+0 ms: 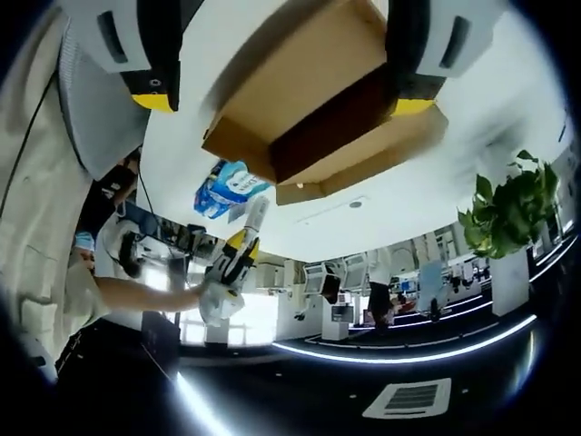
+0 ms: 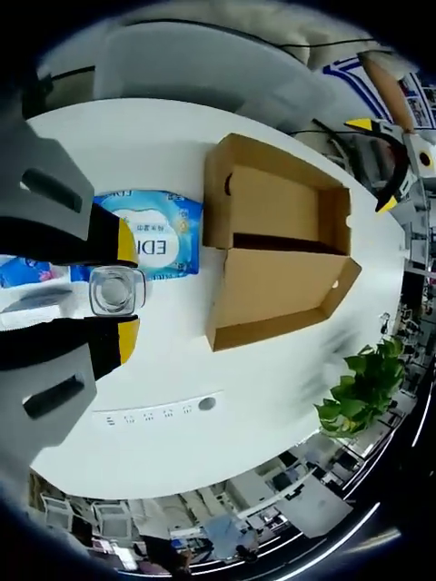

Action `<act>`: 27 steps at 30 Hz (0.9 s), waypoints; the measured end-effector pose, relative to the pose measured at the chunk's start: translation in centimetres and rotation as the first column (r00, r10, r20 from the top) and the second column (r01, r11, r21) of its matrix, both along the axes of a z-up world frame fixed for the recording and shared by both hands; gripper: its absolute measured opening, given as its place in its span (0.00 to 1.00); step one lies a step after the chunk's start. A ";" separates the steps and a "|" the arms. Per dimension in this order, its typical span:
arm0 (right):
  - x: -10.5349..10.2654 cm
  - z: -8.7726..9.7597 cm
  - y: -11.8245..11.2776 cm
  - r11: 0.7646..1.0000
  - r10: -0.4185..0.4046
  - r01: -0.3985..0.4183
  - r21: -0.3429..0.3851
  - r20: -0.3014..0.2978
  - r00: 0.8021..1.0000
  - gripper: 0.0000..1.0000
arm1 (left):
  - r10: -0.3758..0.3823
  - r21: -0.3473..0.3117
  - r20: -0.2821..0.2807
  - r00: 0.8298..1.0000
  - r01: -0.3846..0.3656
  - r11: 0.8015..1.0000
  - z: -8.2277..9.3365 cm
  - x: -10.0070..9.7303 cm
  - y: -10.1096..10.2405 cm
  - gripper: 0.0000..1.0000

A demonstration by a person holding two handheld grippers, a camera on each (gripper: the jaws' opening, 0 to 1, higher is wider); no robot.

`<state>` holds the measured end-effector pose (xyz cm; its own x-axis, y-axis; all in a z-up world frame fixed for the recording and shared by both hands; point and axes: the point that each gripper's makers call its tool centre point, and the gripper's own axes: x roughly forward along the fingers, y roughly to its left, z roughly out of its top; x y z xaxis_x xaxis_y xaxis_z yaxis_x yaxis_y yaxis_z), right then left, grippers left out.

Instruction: Operate the shoe box by opening the lid, removing the specified soft item, and placing it in the target area until the item is outside and the box remains undamaged.

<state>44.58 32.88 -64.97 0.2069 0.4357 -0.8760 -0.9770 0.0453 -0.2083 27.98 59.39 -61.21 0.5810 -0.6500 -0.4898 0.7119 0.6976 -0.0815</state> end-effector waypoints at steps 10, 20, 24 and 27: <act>1.9 -3.1 -0.7 0.997 0.024 -0.026 -0.075 -0.021 0.999 0.17 | 0.096 -0.013 0.000 0.995 -0.096 0.995 0.2 -0.8 2.5 0.96; 2.5 -4.7 -0.7 0.993 0.032 -0.039 -0.108 -0.059 0.998 0.18 | 0.148 -0.009 -0.008 0.989 -0.148 0.989 -0.3 -1.3 3.8 0.95; 2.8 -5.5 -0.7 0.993 0.017 -0.026 -0.118 -0.078 0.997 0.18 | 0.163 0.007 -0.019 0.986 -0.163 0.987 -0.9 -1.5 4.2 0.94; 3.1 -5.5 -0.3 0.994 0.000 -0.009 -0.109 -0.085 0.996 0.18 | 0.174 0.024 -0.031 0.984 -0.173 0.985 -1.4 -1.7 4.5 0.93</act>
